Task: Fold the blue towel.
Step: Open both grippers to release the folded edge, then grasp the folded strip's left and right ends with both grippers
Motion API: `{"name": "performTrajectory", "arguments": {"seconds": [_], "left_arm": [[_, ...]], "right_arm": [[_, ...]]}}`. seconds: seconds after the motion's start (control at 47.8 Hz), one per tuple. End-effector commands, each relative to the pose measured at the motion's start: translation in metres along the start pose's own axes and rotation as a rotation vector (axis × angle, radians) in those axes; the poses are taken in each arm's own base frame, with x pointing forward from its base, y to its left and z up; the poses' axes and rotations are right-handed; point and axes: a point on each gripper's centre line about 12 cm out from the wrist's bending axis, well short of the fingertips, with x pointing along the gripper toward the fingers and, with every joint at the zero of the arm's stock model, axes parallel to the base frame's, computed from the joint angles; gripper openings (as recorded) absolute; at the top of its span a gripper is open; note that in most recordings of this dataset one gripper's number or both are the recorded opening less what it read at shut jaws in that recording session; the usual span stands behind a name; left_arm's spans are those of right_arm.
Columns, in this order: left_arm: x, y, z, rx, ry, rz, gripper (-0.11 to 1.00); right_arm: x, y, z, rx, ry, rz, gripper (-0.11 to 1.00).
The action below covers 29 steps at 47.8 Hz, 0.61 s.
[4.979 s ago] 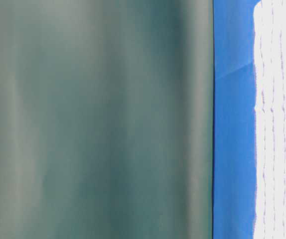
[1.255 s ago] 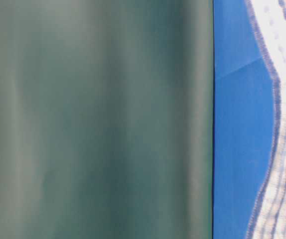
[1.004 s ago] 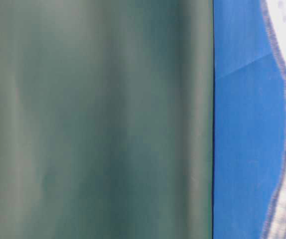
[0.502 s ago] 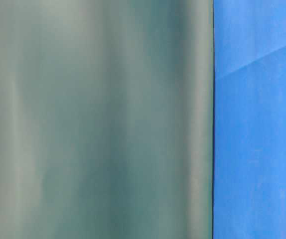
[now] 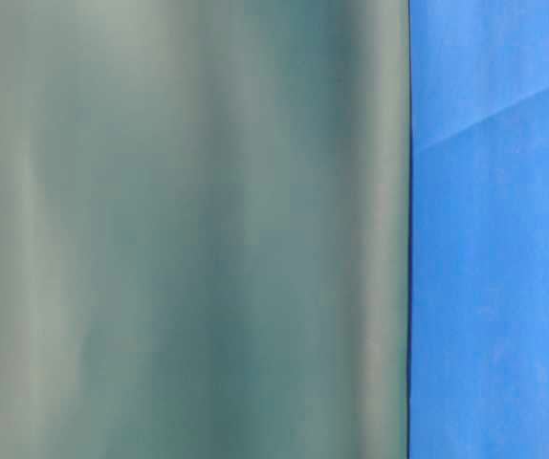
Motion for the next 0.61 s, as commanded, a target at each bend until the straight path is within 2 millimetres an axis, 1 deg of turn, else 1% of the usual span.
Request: {"name": "performTrajectory", "arguments": {"seconds": [0.0, 0.021, 0.063, 0.105, 0.167, 0.23, 0.314, 0.46, 0.586], "left_arm": [[-0.005, -0.003, 0.013, 0.002, -0.038, -0.008, 0.7], [-0.006, -0.002, 0.014, 0.001, -0.038, -0.007, 0.75], [-0.01, -0.001, 0.017, 0.003, -0.04, -0.002, 0.81], [-0.013, 0.001, 0.019, -0.002, -0.043, 0.005, 0.83], [-0.018, 0.005, 0.024, -0.008, -0.058, 0.017, 0.79], [-0.023, 0.01, 0.031, -0.015, -0.075, 0.035, 0.76], [-0.028, 0.021, 0.036, -0.037, -0.084, 0.075, 0.72], [-0.026, 0.04, 0.034, -0.074, -0.037, 0.142, 0.7], [-0.021, 0.048, 0.035, -0.087, -0.014, 0.167, 0.7]], "right_arm": [[-0.002, 0.008, 0.011, -0.021, -0.036, 0.024, 0.88], [-0.003, 0.008, 0.012, -0.028, -0.038, 0.027, 0.9], [-0.005, 0.009, 0.015, -0.042, -0.049, 0.03, 0.9], [-0.008, 0.008, 0.017, -0.047, -0.062, 0.031, 0.88], [-0.012, 0.004, 0.023, -0.043, -0.085, 0.026, 0.85], [-0.017, -0.003, 0.028, -0.032, -0.109, 0.012, 0.84], [-0.021, -0.014, 0.033, -0.019, -0.136, -0.014, 0.84], [-0.024, -0.034, 0.042, -0.017, -0.164, -0.072, 0.84], [-0.024, -0.045, 0.047, -0.028, -0.171, -0.109, 0.84]]}}
